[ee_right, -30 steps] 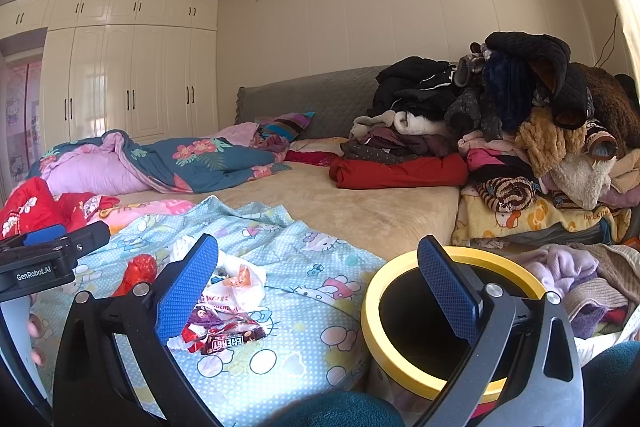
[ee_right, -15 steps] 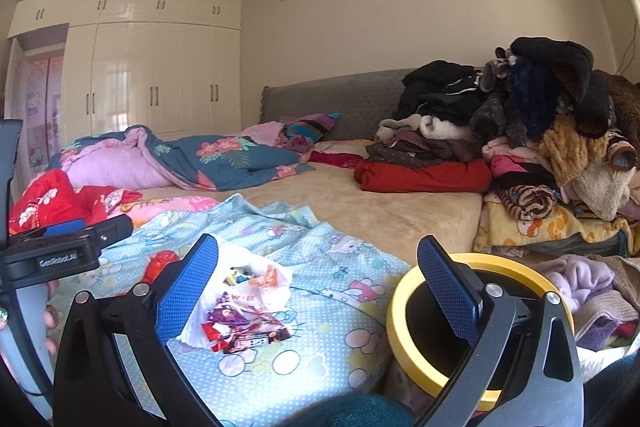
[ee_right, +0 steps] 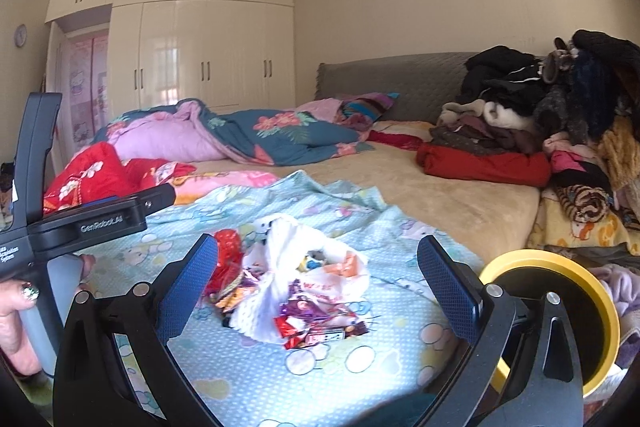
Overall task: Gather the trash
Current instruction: 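Reach the left tool to the red plastic bag and close on it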
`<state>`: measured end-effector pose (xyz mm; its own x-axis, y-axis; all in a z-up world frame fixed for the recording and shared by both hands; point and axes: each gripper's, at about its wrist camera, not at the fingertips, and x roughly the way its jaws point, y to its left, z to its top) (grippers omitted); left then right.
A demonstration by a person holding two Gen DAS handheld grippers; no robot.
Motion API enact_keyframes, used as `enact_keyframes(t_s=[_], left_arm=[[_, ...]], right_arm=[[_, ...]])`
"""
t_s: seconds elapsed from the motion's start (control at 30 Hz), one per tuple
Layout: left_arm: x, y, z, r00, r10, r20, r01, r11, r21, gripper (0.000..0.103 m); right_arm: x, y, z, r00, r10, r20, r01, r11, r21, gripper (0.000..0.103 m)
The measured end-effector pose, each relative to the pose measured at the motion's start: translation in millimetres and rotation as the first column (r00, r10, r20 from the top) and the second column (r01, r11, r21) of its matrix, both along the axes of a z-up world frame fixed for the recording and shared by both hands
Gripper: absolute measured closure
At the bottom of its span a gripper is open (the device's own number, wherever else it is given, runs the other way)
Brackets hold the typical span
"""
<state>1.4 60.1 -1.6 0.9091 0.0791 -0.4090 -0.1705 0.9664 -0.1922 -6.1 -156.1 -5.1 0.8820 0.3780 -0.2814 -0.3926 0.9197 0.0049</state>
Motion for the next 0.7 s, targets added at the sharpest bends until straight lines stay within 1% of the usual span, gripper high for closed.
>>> enact_keyframes(t_s=[0.2, 0.43, 0.6, 0.7], left_arm=[[0.5, 27.5, -4.0, 0.998, 0.067, -0.007, -0.067, 0.998, -0.022, 0.011], [3.2, 61.1, -11.9, 0.991, 0.130, -0.024, -0.130, 0.991, -0.023, 0.011], [7.4, 85.8, -21.6, 0.992, 0.123, -0.030, -0.124, 0.991, -0.054, 0.011], [18.2, 91.8, -28.5, 0.992, 0.110, -0.066, -0.113, 0.993, -0.040, 0.011]], right_arm=[[10.8, 24.3, -6.4, 0.994, 0.091, -0.062, -0.093, 0.996, -0.016, 0.006], [24.4, 51.3, -13.9, 0.980, 0.153, -0.126, -0.157, 0.987, -0.026, 0.006], [36.2, 70.0, -20.3, 0.965, 0.198, -0.170, -0.207, 0.978, -0.035, 0.006], [47.1, 75.6, -28.2, 0.955, 0.209, -0.212, -0.221, 0.975, -0.036, 0.006]])
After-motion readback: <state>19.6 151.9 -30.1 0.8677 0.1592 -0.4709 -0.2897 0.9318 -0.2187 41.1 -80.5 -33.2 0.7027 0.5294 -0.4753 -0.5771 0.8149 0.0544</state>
